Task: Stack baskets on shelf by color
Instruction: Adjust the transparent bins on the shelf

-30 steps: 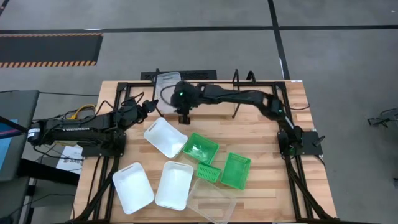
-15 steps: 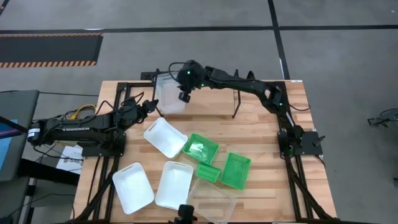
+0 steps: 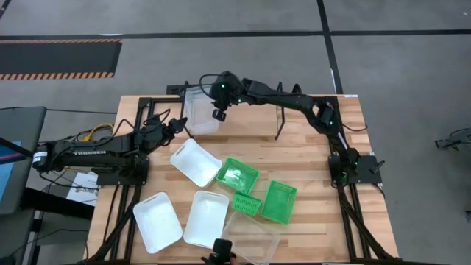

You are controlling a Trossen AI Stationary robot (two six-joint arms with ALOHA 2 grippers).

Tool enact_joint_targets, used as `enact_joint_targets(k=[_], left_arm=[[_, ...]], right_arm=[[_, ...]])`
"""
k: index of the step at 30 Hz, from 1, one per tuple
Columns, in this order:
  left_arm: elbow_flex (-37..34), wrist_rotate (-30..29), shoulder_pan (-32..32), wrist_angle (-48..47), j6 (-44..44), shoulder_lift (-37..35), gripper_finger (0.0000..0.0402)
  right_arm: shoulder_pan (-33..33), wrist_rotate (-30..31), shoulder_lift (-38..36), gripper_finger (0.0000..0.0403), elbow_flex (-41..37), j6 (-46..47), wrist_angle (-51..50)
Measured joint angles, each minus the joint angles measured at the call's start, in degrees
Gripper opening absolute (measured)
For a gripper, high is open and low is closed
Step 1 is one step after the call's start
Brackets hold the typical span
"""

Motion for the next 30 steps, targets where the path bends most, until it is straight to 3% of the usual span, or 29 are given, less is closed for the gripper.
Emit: enact_joint_targets(k=[10, 30], left_arm=[[0.00, 0.02, 0.00, -0.01, 0.03, 0.01, 0.0279], [0.00, 0.26, 0.00, -0.01, 0.03, -0.01, 0.0279]], right_arm=[[1.08, -0.23, -0.09, 0.0107, -4.21, -1.36, 2.79], [3.54, 0.83, -0.37, 0.0107, -4.39, 4.82, -5.61]])
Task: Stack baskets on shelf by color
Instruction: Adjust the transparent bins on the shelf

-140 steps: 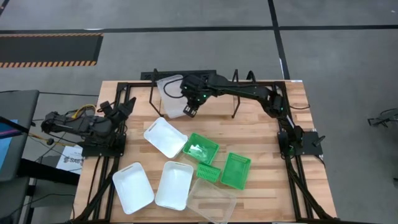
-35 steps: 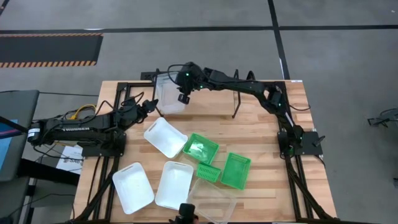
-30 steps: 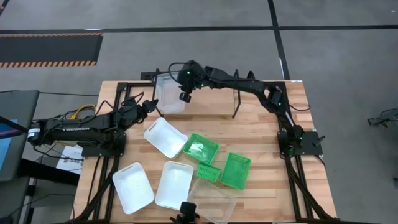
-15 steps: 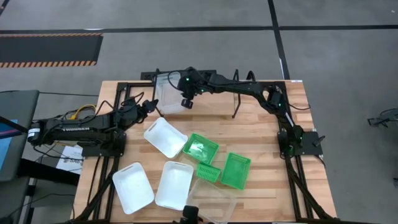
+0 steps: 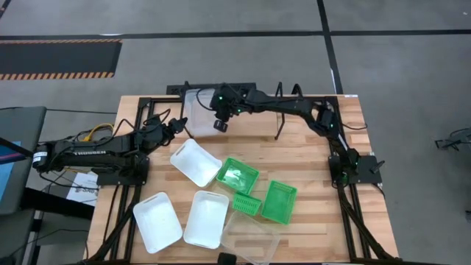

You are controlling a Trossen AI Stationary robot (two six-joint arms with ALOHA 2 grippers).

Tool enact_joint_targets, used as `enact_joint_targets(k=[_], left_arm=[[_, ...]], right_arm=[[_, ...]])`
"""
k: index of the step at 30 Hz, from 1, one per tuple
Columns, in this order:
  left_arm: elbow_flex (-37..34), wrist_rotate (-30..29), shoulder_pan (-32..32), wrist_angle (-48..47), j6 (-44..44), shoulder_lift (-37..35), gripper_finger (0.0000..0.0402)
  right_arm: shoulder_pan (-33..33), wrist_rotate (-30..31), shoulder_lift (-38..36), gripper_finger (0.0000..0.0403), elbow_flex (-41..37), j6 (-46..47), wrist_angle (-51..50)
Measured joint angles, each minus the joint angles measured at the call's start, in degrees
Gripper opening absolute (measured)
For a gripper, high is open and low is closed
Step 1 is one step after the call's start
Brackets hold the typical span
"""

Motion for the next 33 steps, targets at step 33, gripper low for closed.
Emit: enact_joint_targets(k=[33], left_arm=[[-0.02, 0.02, 0.00, -0.04, 1.11, 0.00, 0.0279]], right_arm=[[4.11, 3.32, 0.65, 0.0107, 3.65, 10.01, -11.19]])
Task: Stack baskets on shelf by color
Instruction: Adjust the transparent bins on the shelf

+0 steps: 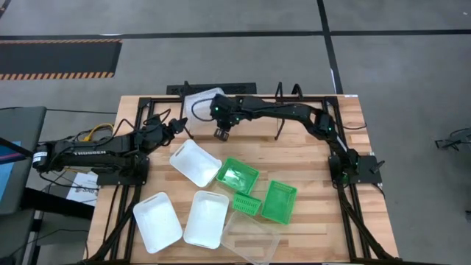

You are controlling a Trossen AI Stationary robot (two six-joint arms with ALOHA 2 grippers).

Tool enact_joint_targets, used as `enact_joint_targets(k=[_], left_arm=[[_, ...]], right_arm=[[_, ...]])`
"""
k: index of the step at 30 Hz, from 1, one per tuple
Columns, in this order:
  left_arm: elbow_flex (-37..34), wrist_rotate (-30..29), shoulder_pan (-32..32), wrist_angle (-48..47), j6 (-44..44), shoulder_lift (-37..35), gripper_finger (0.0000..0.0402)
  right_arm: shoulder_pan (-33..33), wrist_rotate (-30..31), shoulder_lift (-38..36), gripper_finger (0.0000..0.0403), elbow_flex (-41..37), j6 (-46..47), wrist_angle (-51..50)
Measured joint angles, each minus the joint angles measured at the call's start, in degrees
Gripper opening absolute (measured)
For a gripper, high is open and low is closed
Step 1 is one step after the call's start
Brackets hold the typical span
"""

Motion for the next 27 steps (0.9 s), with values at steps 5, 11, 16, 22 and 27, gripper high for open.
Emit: enact_joint_targets(k=[5, 11, 16, 22, 27], left_arm=[[0.00, 0.02, 0.00, 0.00, 0.00, 0.00, 0.0279], [0.00, 0.12, 0.00, 0.00, 0.00, 0.00, 0.0279], [0.00, 0.31, 0.00, 0.00, 0.67, 0.00, 0.0279], [0.00, 0.31, 0.00, 0.01, 1.27, -0.02, 0.0279], [0.00, 0.28, 0.00, 0.00, 1.27, -0.02, 0.0279]], right_arm=[[-0.30, 0.04, -0.28, 0.0107, 7.78, -1.89, -7.29], [-0.69, 0.31, -0.37, 0.0107, 17.11, -9.59, -12.07], [-0.18, -0.35, -2.35, 0.0118, 15.91, -31.31, -9.97], [1.57, -1.23, -2.18, 0.0189, 15.89, -45.78, -8.20], [0.43, 3.63, -1.01, 0.0251, 16.04, -44.56, -2.79]])
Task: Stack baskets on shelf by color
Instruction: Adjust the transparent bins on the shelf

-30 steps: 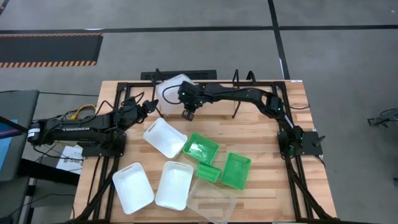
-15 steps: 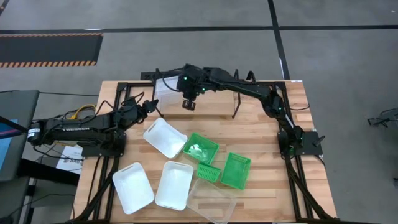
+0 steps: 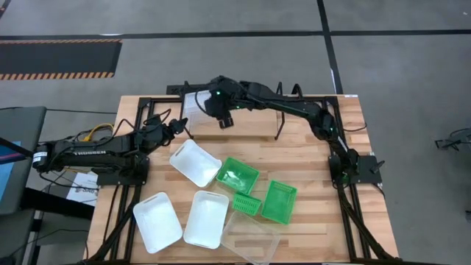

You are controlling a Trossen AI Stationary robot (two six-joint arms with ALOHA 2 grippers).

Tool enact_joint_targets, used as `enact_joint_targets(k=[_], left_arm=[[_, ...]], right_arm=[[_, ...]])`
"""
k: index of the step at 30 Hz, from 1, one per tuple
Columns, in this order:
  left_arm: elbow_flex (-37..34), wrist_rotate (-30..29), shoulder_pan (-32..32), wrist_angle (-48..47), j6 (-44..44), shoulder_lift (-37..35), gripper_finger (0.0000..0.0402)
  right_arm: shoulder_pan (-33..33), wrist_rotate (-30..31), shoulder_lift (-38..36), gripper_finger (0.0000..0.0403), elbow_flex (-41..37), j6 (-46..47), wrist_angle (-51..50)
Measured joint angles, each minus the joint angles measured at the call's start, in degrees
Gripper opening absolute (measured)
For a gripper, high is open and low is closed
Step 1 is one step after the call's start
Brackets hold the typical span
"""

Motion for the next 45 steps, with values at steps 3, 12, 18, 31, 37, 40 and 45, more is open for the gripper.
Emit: enact_joint_targets(k=[3, 12, 18, 31, 37, 40, 45], left_arm=[[0.00, 0.00, 0.00, 0.00, 0.00, 0.00, 0.0279], [0.00, 0.22, 0.00, -0.09, -0.29, 0.02, 0.0279], [-0.01, 0.76, 0.00, -0.25, -0.30, -0.08, 0.0279], [-0.02, 1.16, 0.00, -0.17, -0.41, -0.08, 0.0279], [-0.02, 1.20, 0.00, -0.17, -0.43, -0.08, 0.0279], [-0.02, 1.55, 0.00, -0.20, -0.24, -0.07, 0.0279], [-0.02, 1.55, 0.00, -0.52, -0.17, -0.09, 0.0279]], right_arm=[[-0.94, 1.18, 0.99, 0.0259, -0.24, -0.16, -0.20], [-1.52, 9.07, 6.38, 0.0260, -0.08, -1.14, 2.27], [-2.50, 12.21, 8.07, 0.0260, -0.04, -1.52, 5.16], [-3.08, 14.82, 8.97, 0.0057, 0.09, -1.19, 8.42], [-2.91, 15.87, 8.99, 0.0012, 1.10, -5.11, 5.18], [-2.44, 12.87, 8.19, 0.0007, 0.77, -7.95, 2.44], [-2.43, 8.87, 6.70, 0.0005, 1.05, -8.87, 0.07]])
